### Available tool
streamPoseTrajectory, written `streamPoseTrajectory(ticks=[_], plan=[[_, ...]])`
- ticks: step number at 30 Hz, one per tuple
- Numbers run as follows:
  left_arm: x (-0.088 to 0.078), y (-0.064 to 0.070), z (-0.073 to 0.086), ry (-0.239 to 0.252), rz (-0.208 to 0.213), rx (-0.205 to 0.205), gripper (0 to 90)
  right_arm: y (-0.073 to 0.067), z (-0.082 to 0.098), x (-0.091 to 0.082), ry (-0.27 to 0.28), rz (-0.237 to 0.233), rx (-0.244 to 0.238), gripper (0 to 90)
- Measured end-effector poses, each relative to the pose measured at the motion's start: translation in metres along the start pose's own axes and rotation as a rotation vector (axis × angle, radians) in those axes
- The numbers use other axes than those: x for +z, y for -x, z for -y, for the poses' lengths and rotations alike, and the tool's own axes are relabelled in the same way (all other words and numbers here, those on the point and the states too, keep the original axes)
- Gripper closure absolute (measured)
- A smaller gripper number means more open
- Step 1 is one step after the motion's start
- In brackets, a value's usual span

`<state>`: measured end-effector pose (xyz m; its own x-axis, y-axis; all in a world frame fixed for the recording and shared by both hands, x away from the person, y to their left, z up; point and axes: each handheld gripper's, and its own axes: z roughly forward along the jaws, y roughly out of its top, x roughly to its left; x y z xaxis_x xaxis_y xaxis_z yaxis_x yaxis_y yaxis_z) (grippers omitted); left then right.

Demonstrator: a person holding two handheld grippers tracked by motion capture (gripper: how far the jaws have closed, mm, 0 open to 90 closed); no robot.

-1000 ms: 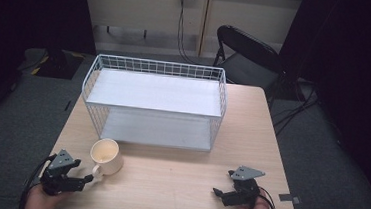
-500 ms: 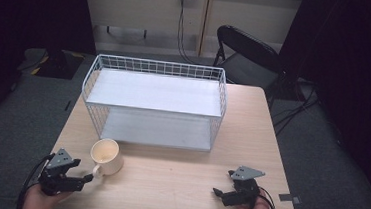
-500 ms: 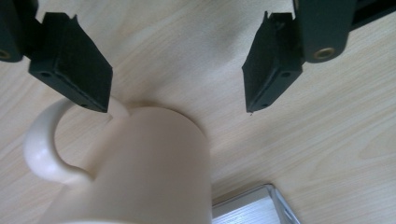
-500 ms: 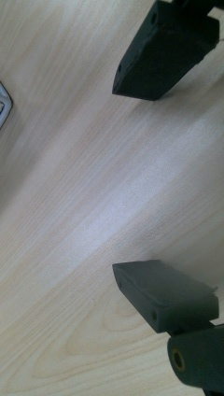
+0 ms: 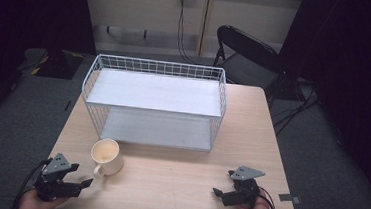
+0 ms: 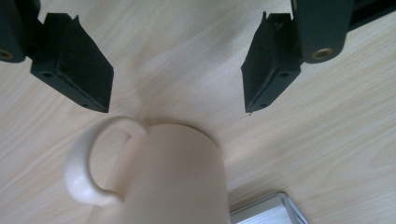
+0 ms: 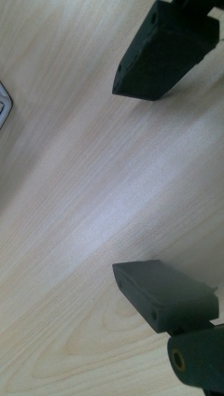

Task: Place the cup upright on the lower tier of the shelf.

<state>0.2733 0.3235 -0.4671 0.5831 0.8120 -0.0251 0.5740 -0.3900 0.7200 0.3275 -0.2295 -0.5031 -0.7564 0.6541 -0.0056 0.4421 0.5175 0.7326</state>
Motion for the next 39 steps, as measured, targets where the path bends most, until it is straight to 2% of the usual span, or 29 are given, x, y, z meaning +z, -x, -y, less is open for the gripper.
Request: streamPoseTrajectory(ticks=[4, 7, 9, 12, 15, 24, 29, 36, 39], plan=[[-0.004, 0.003, 0.003, -0.001, 0.005, 0.015, 24.8, 0.000, 0.000, 0.000, 0.000, 0.001, 0.001, 11.7], [-0.007, 0.003, 0.008, 0.004, -0.001, -0.006, 24.5, 0.000, 0.000, 0.000, -0.001, 0.002, 0.003, 11.7], [-0.009, 0.005, 0.010, 0.021, 0.009, -0.017, 24.5, 0.000, 0.000, 0.000, -0.001, 0.002, 0.003, 11.7], [-0.011, 0.010, 0.008, 0.022, 0.008, -0.002, 24.4, 0.000, 0.000, 0.000, 0.000, 0.002, 0.003, 11.7], [-0.011, 0.017, 0.004, 0.039, 0.027, 0.009, 24.1, 0.000, 0.000, 0.000, -0.001, 0.002, 0.003, 11.7], [-0.003, 0.023, -0.004, 0.038, 0.062, 0.022, 24.8, 0.000, 0.000, 0.000, -0.001, 0.002, 0.003, 11.7], [0.001, 0.024, -0.011, 0.061, 0.084, 0.026, 29.7, 0.000, 0.000, 0.000, 0.000, 0.002, 0.003, 11.7], [0.004, 0.025, -0.012, 0.065, 0.103, 0.029, 37.1, 0.000, 0.000, 0.000, 0.000, 0.002, 0.003, 11.7], [0.003, 0.023, -0.015, 0.085, 0.111, 0.013, 40.2, 0.000, 0.000, 0.000, -0.001, 0.001, 0.003, 11.7]])
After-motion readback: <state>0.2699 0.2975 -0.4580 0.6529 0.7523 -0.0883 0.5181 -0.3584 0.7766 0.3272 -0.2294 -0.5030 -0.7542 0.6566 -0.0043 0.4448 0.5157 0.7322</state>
